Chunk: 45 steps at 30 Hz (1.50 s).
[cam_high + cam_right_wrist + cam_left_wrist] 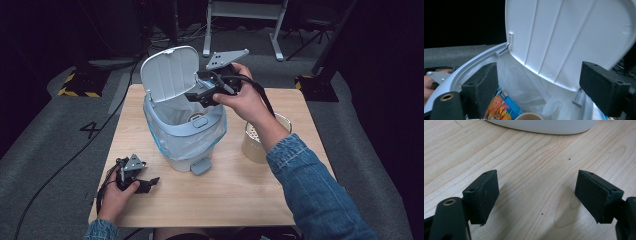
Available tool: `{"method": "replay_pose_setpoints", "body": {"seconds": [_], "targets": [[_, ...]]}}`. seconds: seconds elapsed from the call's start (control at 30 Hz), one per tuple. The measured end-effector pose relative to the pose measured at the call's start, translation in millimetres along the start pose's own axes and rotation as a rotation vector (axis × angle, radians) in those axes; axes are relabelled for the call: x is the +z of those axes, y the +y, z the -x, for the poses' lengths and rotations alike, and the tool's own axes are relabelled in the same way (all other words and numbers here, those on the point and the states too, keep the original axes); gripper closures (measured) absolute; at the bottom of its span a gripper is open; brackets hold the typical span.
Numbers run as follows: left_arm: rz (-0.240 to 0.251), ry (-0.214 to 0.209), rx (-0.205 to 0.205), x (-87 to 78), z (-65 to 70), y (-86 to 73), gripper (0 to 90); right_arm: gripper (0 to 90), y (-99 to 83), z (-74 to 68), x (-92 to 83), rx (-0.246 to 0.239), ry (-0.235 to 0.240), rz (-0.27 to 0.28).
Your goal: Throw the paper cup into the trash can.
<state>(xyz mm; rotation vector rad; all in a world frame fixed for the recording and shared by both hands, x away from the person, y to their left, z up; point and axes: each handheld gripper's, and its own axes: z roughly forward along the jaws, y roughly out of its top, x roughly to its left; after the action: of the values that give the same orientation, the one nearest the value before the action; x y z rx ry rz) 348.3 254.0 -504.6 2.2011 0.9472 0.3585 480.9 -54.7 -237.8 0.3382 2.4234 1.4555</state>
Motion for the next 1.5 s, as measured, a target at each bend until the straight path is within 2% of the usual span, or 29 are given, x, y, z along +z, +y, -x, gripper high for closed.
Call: {"method": "replay_pose_setpoints", "body": {"seconds": [0.13, 0.2, 0.37, 0.43, 0.47, 0.53, 0.57, 0.6, 0.67, 0.7, 0.73, 0.83, 0.87, 0.93, 1.07, 1.2, 1.3, 1.4, 1.43, 1.5], "targets": [[-0.002, -0.001, 0.001, -0.1, -0.1, 0.1, 19.8, 20.5, -4.1, 0.1, -22.6, 0.020, 0.008, 0.012], [-0.002, -0.001, 0.001, -0.1, -0.1, 0.1, 19.7, 21.6, -7.9, 1.1, -39.3, 0.015, -0.007, 0.015], [-0.001, 0.001, -0.002, -0.5, 0.8, -0.5, 19.9, 24.3, -21.3, 5.5, -76.7, 0.051, -0.022, 0.011], [-0.003, 0.004, 0.002, -1.0, 0.8, -0.8, 20.1, 25.3, -23.8, 5.9, -82.3, 0.051, -0.025, 0.010], [-0.003, 0.006, 0.002, -1.6, 1.1, -1.4, 20.1, 29.4, -31.3, 7.2, -99.7, 0.050, -0.046, 0.012], [-0.003, 0.006, 0.000, -1.8, 1.4, -1.6, 20.1, 29.4, -34.0, 7.8, -105.3, 0.054, -0.047, 0.016], [-0.004, 0.011, 0.003, -2.2, 1.5, -1.8, 20.1, 29.2, -42.6, 10.3, -121.7, 0.072, -0.063, 0.017], [-0.003, 0.011, -0.004, -2.0, 2.0, -1.9, 20.1, 28.8, -46.8, 11.7, -128.6, 0.082, -0.071, 0.011], [-0.001, 0.022, -0.016, -2.1, 3.4, -2.3, 20.0, 27.7, -55.2, 14.3, -140.3, 0.096, -0.083, 0.004], [-0.001, 0.022, -0.016, -2.1, 3.4, -2.3, 19.8, 27.7, -55.2, 14.3, -140.3, 0.096, -0.083, 0.004], [-0.002, 0.033, -0.015, -2.5, 3.8, -2.3, 19.6, 27.1, -67.7, 17.8, -153.7, 0.107, -0.098, -0.018], [-0.005, 0.041, -0.029, -3.0, 5.2, -2.6, 19.5, 26.2, -85.5, 21.4, -167.3, 0.125, -0.115, -0.043], [-0.005, 0.041, -0.029, -3.0, 5.2, -2.6, 19.5, 26.2, -85.5, 21.4, -167.3, 0.125, -0.115, -0.043], [-0.005, 0.046, -0.035, -3.2, 5.9, -3.0, 19.5, 26.2, -107.3, 23.6, -181.5, 0.152, -0.139, -0.046], [-0.004, 0.052, -0.042, -3.5, 6.3, -3.1, 19.4, 25.7, -132.9, 25.2, -195.2, 0.193, -0.161, -0.041], [-0.002, 0.058, -0.046, -3.6, 6.6, -3.3, 19.8, 25.2, -165.3, 21.2, -204.4, 0.211, -0.199, -0.081], [0.001, 0.058, -0.057, -4.9, 7.0, -4.7, 20.8, 25.2, -190.5, 15.9, -205.4, 0.202, -0.225, -0.129], [0.001, 0.066, -0.058, -6.7, 7.7, -6.4, 21.8, 25.6, -213.2, 10.7, -204.6, 0.215, -0.233, -0.146], [0.001, 0.066, -0.058, -6.7, 7.7, -6.4, 22.1, 25.6, -213.2, 10.7, -204.6, 0.215, -0.233, -0.146], [0.004, 0.069, -0.056, -8.2, 7.6, -7.7, 22.4, 25.7, -232.1, 7.4, -202.0, 0.227, -0.237, -0.176]]}}
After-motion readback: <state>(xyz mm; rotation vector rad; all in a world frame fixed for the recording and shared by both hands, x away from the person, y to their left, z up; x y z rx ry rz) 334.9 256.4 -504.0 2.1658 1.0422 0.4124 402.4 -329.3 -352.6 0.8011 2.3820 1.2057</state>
